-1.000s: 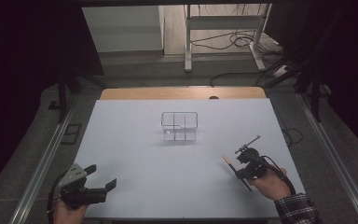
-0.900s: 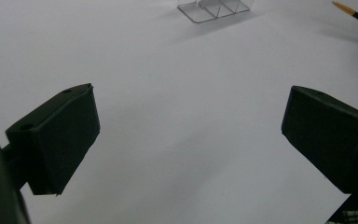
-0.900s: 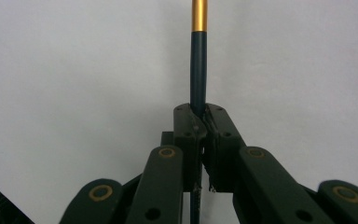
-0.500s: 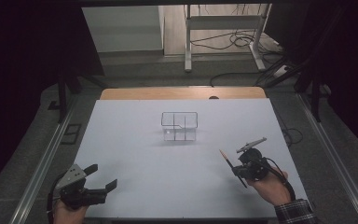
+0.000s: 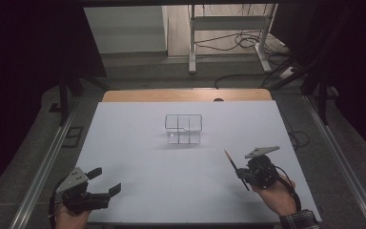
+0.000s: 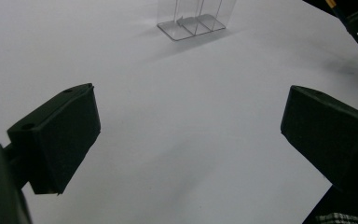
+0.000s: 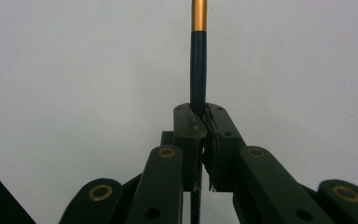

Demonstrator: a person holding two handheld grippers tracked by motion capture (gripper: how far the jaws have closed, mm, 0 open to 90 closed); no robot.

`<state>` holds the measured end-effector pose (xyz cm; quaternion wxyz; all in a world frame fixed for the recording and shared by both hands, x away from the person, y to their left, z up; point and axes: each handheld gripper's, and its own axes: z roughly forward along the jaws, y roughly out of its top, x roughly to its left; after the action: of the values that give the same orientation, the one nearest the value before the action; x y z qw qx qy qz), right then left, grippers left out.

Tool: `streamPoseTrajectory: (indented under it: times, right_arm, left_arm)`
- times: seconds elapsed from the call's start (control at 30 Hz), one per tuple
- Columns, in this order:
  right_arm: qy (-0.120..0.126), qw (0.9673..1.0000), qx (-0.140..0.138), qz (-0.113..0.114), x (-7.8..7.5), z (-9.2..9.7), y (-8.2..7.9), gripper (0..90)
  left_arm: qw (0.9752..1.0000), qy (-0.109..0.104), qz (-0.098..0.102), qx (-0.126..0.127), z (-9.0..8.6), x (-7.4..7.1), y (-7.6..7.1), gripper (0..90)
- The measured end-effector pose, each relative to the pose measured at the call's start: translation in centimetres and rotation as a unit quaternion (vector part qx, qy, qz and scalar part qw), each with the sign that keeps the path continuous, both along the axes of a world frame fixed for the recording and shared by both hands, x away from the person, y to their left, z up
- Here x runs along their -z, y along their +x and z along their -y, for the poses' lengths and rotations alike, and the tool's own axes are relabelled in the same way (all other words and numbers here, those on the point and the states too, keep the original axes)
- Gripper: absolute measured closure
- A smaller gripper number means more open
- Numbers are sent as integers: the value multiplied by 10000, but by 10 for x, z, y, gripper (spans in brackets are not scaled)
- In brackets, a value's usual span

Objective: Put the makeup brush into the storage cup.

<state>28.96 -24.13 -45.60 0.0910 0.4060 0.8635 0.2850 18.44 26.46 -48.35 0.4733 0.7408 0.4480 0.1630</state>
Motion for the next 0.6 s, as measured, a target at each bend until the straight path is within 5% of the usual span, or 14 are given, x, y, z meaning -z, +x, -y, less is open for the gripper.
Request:
streamPoseTrajectory:
  times: [0.43, 0.6]
  right_arm:
    - [124, 9995, -125, 260, -1, -4, -6, 836]
    - [224, 9991, -175, 316, -2, -7, -7, 836]
  left_arm:
    - [9998, 184, -77, 27, 11, -1, 4, 50]
    - [9999, 105, -99, 55, 15, -4, 7, 34]
